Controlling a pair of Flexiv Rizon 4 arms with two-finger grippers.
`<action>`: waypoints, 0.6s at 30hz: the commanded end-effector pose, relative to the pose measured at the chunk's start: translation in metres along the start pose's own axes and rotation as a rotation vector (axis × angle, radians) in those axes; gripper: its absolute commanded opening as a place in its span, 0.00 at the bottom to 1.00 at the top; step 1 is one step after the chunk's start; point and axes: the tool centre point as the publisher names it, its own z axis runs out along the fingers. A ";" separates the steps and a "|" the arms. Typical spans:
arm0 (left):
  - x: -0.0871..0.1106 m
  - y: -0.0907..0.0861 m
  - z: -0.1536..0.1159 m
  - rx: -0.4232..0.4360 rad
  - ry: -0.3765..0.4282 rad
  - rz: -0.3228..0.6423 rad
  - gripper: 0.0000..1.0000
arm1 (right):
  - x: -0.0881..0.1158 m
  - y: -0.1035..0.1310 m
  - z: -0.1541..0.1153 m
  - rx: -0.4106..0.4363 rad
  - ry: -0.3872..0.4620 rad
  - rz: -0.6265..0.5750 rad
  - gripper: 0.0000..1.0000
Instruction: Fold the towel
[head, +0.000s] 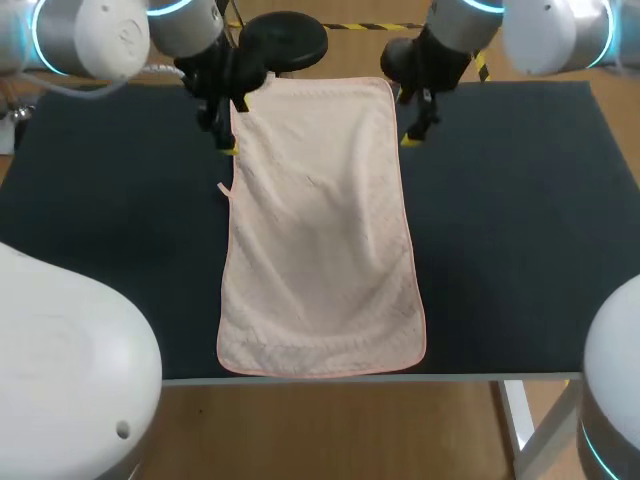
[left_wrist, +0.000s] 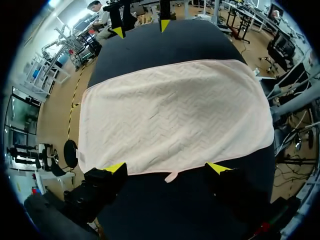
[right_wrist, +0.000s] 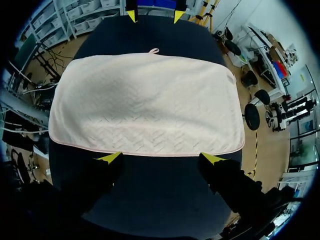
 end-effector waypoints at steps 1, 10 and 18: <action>0.005 -0.001 0.014 -0.023 0.004 -0.014 1.00 | -0.001 0.001 0.014 0.011 0.012 0.002 1.00; 0.014 0.002 0.048 -0.052 0.035 -0.106 1.00 | 0.003 -0.003 0.032 0.029 0.019 -0.003 1.00; 0.028 0.003 0.064 -0.039 0.076 -0.103 1.00 | 0.021 -0.004 0.048 0.029 0.022 -0.023 1.00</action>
